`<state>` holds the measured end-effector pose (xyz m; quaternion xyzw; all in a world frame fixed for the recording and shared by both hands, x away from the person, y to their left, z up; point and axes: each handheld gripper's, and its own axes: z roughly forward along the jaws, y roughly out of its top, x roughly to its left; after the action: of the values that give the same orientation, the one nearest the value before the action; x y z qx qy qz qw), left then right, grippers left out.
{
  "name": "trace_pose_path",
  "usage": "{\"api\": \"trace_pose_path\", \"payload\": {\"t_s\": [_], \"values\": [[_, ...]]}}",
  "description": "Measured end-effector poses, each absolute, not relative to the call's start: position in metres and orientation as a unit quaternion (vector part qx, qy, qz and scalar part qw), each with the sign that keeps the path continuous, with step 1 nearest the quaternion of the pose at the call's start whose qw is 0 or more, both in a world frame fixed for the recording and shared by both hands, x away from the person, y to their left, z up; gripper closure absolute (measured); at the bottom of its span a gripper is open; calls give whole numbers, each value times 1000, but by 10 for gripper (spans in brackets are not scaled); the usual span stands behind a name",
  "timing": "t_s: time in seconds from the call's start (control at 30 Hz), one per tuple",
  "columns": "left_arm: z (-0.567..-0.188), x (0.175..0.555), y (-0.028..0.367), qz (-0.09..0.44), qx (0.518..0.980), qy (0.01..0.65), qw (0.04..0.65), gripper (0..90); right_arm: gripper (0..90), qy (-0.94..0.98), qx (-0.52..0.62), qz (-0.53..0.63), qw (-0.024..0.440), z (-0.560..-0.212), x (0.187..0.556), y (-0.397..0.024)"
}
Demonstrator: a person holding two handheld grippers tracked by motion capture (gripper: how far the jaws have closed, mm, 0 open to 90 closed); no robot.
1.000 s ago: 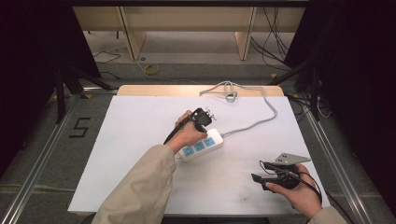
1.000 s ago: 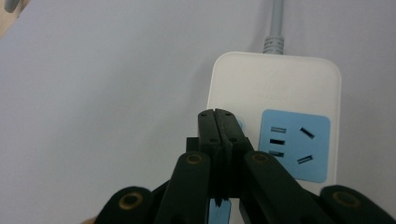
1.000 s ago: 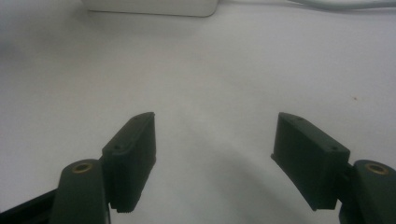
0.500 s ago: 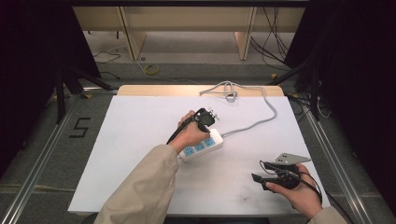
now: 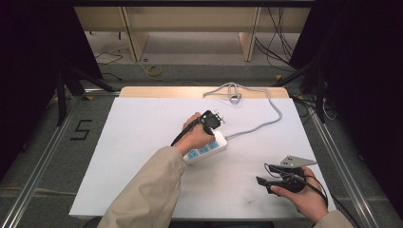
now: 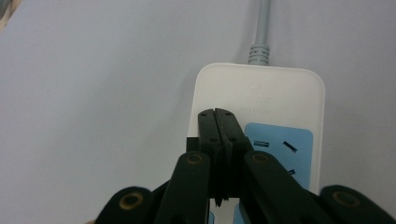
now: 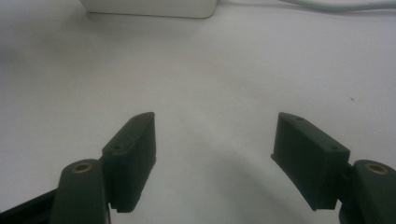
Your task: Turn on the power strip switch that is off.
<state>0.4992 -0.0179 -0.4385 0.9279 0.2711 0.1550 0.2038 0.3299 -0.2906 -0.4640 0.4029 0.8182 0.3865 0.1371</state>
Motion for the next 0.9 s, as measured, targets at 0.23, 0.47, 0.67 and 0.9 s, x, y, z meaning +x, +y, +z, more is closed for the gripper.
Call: {"api": "trace_pose_path", "payload": {"t_s": [0.23, 0.47, 0.67, 0.9], "values": [[-439, 500, -18, 152, 928, 274, 204, 900, 303, 818, 403, 386, 137, -464, 330, -290], [-439, 499, -16, 147, 929, 277, 199, 900, 304, 818, 403, 386, 138, -464, 329, -290], [-439, 498, -14, 147, 931, 272, 193, 899, 303, 819, 404, 385, 137, -464, 329, -290], [-440, 499, -9, 144, 928, 276, 205, 898, 304, 819, 402, 386, 137, -464, 330, -290]]}}
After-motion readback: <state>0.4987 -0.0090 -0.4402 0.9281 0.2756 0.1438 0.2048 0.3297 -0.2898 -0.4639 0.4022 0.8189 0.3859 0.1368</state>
